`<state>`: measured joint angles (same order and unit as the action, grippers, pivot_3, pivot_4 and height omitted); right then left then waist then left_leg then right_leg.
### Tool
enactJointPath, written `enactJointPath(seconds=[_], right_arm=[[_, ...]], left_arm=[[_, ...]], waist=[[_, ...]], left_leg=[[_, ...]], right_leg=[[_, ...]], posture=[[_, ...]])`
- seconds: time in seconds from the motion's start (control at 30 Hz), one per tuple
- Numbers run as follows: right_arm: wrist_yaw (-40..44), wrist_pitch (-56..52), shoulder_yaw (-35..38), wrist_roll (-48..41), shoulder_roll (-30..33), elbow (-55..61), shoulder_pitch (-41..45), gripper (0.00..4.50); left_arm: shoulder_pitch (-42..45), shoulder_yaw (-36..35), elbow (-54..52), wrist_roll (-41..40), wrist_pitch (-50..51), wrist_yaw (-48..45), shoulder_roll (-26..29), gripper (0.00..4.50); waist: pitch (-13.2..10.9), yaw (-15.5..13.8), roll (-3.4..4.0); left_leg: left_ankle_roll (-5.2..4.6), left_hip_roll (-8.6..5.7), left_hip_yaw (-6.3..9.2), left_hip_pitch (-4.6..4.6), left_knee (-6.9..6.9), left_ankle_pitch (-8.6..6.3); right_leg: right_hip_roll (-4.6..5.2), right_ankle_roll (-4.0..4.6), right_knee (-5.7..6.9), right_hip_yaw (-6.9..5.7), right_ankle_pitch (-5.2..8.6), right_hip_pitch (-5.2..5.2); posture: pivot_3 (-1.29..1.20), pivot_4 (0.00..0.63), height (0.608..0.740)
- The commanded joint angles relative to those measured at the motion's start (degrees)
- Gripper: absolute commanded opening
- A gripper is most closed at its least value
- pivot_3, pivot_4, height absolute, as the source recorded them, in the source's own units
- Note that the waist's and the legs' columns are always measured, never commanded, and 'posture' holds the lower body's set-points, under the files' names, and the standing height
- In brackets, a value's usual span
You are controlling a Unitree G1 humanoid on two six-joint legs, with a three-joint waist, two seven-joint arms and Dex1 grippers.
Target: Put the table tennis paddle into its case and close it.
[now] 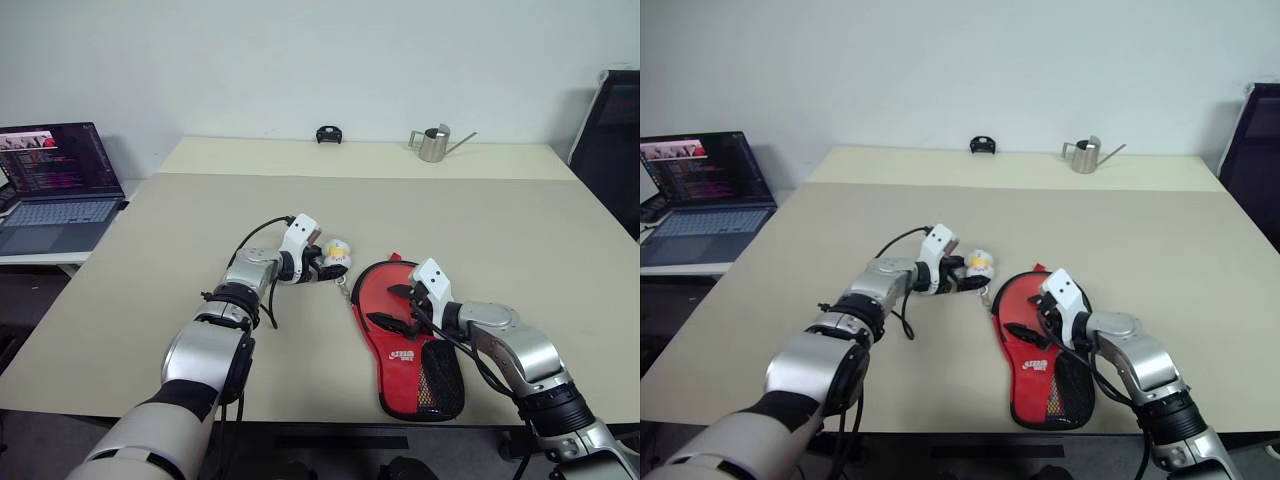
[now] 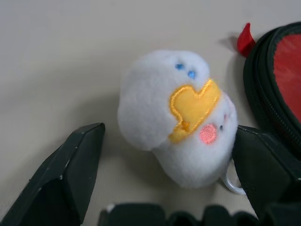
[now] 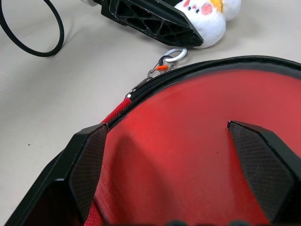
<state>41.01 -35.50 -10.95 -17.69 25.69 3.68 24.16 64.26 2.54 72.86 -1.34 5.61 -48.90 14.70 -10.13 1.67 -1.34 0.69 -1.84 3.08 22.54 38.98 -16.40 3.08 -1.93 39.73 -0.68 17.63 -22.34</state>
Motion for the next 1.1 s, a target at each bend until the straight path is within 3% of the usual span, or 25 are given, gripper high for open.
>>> enactJointPath(seconds=[0.03, 0.27, 0.37, 0.77, 1.1], right_arm=[[-0.73, 0.38, 0.87, 0.52, -0.33, 0.90, -0.60, 4.50], [-2.87, -2.19, 2.36, 0.59, -1.02, 0.93, -0.43, 4.50], [-4.08, -2.50, 2.06, 2.35, -0.47, -1.40, 0.14, 4.50], [-2.09, -4.18, -2.47, 6.30, 1.30, -4.75, 0.83, 4.50], [-3.01, -4.73, -3.97, 7.93, -1.67, -5.86, 0.71, 4.50]], left_arm=[[0.63, -1.60, 0.25, -0.17, -0.50, 0.67, -1.02, 3.21], [0.02, -2.70, -1.59, -0.84, -0.48, -3.85, -1.45, 0.75], [0.32, -3.35, -3.24, -1.62, -0.10, -7.00, -0.81, 0.12], [-2.57, -3.32, -13.75, -3.79, 5.89, -16.51, 3.80, 0.11], [-1.66, -1.27, -11.58, -0.96, 2.65, -12.04, 2.55, 0.11]], waist=[[0.00, 0.00, 0.00], [0.00, 0.00, 0.00], [0.00, 0.01, 0.00], [0.05, 0.06, -0.05], [0.32, 0.14, -0.41]], left_leg=[[0.00, -0.01, 0.00, 0.00, 0.00, 0.00], [0.05, -0.01, 0.00, -0.04, 0.01, 0.03], [0.05, -0.02, 0.00, -0.06, 0.01, 0.03], [0.06, -0.02, 0.01, -0.14, 0.01, 0.04], [0.04, 0.00, 0.00, -0.29, 0.01, 0.03]], right_leg=[[0.00, 0.00, 0.01, 0.00, 0.00, 0.00], [0.00, 0.00, 0.10, 0.01, 0.00, 0.00], [0.00, 0.00, 0.14, 0.01, 0.00, 0.00], [0.00, 0.00, 0.18, 0.03, 0.00, 0.05], [-0.01, 0.00, 0.23, 0.07, 0.00, 0.10]], posture=[[0.00, 0.150, 0.740], [0.00, 0.150, 0.740], [0.00, 0.150, 0.740], [0.00, 0.150, 0.740], [0.00, 0.150, 0.740]])
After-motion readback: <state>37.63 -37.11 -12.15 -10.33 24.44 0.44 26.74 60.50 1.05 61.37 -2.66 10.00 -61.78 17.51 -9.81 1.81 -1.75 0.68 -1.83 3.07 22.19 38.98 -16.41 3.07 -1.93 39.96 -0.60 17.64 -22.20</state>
